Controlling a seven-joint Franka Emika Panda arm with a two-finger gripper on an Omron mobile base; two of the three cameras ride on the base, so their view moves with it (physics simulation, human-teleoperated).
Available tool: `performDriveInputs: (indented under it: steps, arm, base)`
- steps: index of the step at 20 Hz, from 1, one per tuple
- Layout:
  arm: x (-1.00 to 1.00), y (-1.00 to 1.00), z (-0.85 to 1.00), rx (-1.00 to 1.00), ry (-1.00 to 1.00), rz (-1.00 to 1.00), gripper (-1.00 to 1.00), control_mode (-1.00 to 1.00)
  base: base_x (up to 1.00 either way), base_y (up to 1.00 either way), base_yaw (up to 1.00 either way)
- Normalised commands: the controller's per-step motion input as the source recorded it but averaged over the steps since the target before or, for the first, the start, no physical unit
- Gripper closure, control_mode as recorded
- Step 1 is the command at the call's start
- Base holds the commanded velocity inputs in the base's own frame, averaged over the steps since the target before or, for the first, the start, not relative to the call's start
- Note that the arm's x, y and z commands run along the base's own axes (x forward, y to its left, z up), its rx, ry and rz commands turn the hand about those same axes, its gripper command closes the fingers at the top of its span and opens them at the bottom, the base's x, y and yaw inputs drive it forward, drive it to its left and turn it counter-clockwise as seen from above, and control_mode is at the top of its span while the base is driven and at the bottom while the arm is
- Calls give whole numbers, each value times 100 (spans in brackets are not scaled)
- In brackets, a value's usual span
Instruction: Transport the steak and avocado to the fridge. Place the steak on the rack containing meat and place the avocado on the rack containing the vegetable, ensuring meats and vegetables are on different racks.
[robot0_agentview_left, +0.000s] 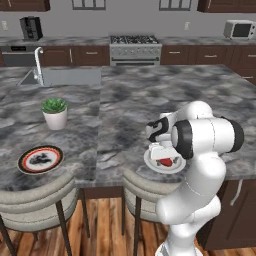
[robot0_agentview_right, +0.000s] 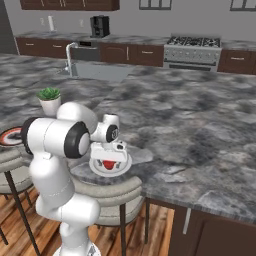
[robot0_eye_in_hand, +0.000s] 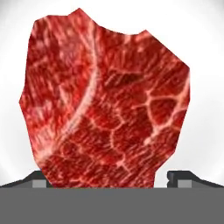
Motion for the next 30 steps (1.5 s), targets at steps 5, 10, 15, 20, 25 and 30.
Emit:
performDriveInputs:
  steps: [5,10,15,20,25,30]
  arm:
    - [8,1,-29,0,0,5,-100,-100]
    - [9,26,-36,0,0,6,-100,-100]
    - [24,58,-43,0,-3,7,100,-100]
    - [35,57,-40,0,-9,7,100,-100]
    - [12,51,-26,0,-15,10,100,-100]
    - [-4,35,-24,0,-12,9,100,-100]
  base:
    - [0,0,0]
    - [0,0,0]
    - [0,0,0]
    - [0,0,0]
    - [0,0,0]
    - [0,0,0]
